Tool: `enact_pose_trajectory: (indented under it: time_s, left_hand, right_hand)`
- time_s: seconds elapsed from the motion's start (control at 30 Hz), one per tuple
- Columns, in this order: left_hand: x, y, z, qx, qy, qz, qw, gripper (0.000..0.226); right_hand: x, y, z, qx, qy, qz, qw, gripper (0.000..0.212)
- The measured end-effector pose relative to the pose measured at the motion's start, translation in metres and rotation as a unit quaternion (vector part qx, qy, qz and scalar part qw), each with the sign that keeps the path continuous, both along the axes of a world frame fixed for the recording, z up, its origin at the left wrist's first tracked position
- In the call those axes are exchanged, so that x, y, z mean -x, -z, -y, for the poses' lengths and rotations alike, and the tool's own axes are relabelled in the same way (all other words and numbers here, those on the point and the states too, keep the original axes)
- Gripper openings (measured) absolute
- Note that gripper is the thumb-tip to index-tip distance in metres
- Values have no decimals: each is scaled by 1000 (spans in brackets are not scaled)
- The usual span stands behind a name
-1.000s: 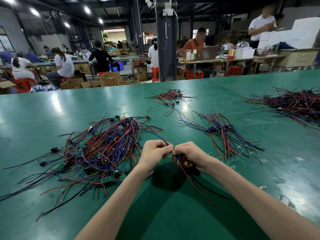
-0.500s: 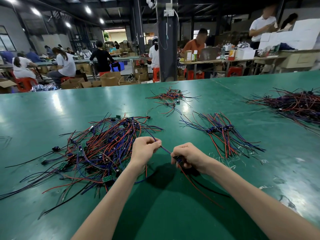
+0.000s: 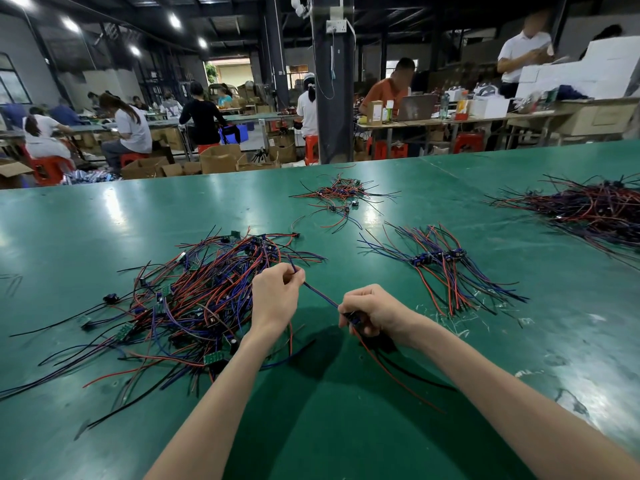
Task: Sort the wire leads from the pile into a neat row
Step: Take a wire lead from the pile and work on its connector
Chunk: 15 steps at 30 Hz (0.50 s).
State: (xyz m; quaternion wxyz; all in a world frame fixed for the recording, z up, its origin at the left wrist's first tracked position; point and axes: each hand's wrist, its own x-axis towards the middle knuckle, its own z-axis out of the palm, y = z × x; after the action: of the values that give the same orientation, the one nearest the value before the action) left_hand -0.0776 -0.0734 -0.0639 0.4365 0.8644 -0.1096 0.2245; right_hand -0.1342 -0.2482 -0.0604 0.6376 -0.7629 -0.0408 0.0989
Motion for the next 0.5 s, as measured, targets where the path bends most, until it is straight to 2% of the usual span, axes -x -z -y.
enact_pose_trajectory:
  time_s: [0.13,0.23,0.37,0.5]
  left_hand:
    - [-2,-1,-1,26,-7,-28,999,30]
    - [-1,-1,0,104,3,-65,992,28]
    - [-3,-1,1,202,-4,-99,974,37]
    - [-2,3,3,236,-4,-116,965,37]
  right_hand:
    - [1,-1,1,0,-6,0,1000,37]
    - [2,-2,1,4,-11,2,1000,40]
    - [3,-3,2,9,-12,3,1000,42]
    - [7,-5,0,12,-14,-4,1000,32]
